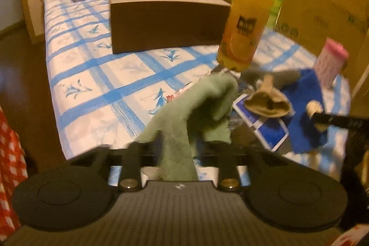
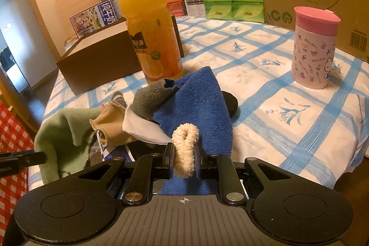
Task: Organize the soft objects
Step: 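Lift the green towel with the left tool while the right tool carries the hair tie toward the brown box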
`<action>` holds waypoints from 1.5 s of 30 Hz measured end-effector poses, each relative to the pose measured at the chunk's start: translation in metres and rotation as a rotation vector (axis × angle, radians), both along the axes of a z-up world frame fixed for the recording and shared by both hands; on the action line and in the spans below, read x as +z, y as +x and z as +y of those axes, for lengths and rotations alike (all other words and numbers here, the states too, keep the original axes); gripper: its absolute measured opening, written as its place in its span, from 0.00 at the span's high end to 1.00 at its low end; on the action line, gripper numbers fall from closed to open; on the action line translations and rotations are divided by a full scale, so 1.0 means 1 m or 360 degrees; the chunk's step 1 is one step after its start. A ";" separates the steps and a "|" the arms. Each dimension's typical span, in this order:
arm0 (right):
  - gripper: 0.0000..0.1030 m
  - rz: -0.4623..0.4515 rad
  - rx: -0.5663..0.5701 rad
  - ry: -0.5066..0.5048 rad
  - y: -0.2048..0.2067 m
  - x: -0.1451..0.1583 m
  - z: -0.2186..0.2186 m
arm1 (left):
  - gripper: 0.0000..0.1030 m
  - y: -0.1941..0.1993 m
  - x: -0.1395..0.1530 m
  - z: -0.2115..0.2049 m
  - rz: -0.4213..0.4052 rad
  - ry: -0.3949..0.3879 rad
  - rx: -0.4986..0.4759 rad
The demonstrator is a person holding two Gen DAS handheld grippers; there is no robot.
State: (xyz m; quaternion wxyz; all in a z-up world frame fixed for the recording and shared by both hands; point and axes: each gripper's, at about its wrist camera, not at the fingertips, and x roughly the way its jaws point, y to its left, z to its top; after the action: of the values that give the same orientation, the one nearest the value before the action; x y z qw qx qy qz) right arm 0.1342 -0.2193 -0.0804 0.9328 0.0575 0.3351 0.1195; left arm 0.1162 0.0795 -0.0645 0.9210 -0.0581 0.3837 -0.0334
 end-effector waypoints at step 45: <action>0.83 -0.0319 0.0477 0.0054 0.055 0.082 0.117 | 0.95 0.041 0.128 0.050 -0.0530 -0.0018 0.0138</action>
State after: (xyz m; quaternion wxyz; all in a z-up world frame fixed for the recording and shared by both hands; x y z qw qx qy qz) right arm 0.1896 -0.1024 0.0019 0.9322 0.0103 0.2432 0.2680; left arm 0.1570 0.1297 0.0633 0.9721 -0.0736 0.2227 -0.0050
